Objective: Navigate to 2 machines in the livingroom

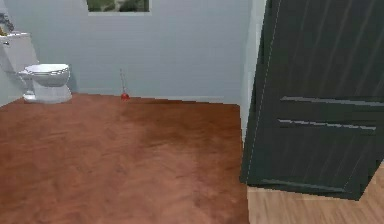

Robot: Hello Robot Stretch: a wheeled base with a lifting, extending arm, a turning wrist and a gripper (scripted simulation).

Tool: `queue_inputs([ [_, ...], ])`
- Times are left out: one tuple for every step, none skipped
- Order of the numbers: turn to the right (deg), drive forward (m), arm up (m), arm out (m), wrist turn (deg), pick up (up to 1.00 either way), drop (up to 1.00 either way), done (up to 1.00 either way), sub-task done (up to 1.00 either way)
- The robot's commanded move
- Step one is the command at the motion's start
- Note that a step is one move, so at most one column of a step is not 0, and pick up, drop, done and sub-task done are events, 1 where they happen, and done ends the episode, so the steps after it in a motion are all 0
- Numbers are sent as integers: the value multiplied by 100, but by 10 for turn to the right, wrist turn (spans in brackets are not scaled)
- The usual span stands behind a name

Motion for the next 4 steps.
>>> queue_inputs([
  [-450,0,0,0,0,0,0,0,0],
  [-360,0,0,0,0,0,0,0,0],
  [0,40,0,0,0,0,0,0,0],
  [-150,0,0,0,0,0,0,0,0],
])
